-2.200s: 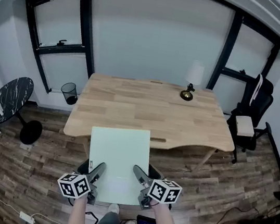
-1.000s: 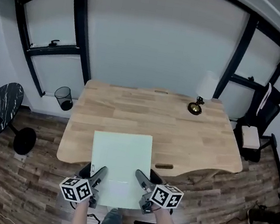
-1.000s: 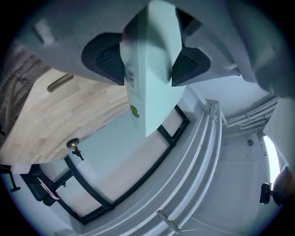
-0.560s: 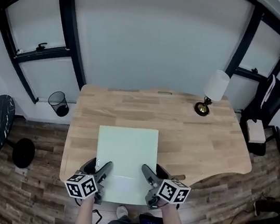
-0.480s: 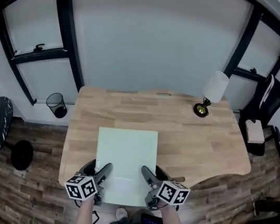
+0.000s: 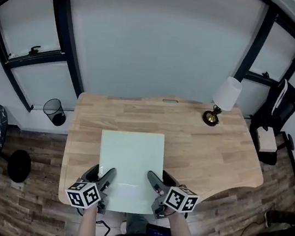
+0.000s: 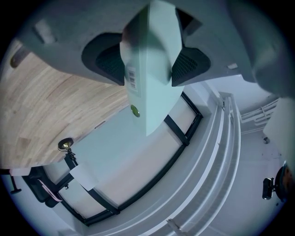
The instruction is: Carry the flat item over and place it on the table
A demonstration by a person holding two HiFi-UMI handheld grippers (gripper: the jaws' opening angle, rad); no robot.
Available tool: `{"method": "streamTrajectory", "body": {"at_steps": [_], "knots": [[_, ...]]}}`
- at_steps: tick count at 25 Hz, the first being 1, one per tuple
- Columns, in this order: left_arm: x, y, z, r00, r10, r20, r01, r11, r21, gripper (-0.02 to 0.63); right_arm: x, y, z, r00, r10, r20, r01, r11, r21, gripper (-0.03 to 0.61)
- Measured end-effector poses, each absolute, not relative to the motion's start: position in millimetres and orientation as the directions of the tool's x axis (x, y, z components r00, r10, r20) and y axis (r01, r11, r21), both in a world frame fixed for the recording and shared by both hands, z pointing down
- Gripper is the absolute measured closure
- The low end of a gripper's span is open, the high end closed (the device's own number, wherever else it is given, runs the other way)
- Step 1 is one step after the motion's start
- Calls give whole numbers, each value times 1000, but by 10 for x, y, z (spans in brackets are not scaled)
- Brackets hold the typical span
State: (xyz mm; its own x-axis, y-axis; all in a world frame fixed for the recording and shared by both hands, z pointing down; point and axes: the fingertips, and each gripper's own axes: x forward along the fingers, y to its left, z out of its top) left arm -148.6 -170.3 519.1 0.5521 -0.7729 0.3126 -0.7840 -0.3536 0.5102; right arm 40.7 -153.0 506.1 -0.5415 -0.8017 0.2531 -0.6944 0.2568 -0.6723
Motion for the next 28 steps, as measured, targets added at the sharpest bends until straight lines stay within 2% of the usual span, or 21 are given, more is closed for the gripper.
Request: {"method": "streamTrajectory", "body": {"at_steps": [10,28], "knots": [[-1471,-2030,5312,545,-772,328,-786,-335,519,298,433,-1875,5182,-549,-792,265,-690,251,-679,272],[-1441,-2324,6068,520,-726,451,-798,-224,559,304,468,-2245,5953,-568,-721,397,-693,159,-703,272]]}}
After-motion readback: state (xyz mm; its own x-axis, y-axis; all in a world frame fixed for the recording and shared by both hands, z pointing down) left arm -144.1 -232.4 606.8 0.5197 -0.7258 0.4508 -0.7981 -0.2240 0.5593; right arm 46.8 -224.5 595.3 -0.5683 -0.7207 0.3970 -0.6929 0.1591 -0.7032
